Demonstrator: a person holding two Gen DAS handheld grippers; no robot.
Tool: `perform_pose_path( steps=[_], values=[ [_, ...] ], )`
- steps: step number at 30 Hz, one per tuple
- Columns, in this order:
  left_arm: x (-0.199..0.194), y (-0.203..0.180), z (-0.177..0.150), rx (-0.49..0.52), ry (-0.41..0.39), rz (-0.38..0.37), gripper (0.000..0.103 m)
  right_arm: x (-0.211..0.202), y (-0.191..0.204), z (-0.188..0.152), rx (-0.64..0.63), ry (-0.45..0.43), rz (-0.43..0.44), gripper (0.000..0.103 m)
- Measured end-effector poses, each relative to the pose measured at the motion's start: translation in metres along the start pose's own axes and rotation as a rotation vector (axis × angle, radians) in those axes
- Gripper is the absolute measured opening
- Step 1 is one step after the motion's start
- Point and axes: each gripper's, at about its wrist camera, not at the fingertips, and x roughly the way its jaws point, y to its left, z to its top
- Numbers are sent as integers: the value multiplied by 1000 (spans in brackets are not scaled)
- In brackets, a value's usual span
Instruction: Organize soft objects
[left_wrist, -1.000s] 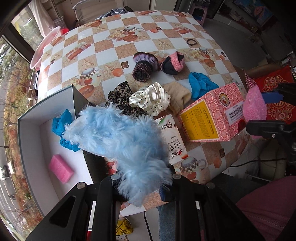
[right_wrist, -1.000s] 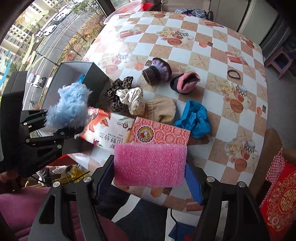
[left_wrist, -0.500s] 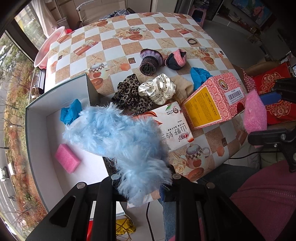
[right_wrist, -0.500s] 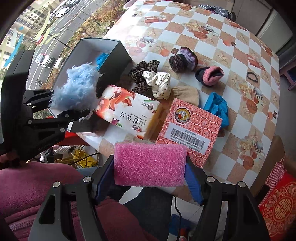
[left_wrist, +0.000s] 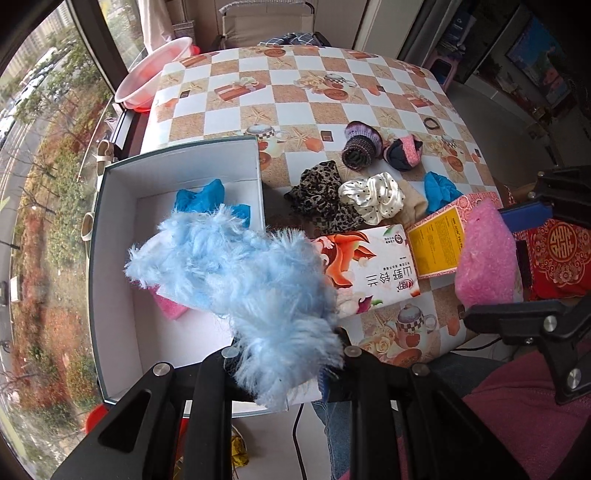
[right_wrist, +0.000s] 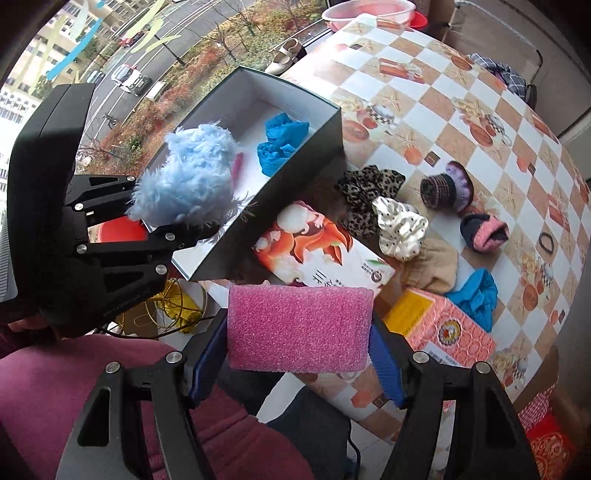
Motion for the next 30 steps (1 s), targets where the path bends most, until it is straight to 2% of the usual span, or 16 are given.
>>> perform_pose_path(
  steps=[8, 15, 30],
  values=[
    [-4, 44, -5, -117, -34, 70, 23, 8, 38, 38, -128, 0, 1, 71],
    [-4, 76, -15, -209, -34, 108, 23, 15, 58, 60, -184, 3, 12, 71],
    [4, 92, -27, -268, -18, 119, 23, 26, 71, 87, -205, 11, 21, 71]
  ],
)
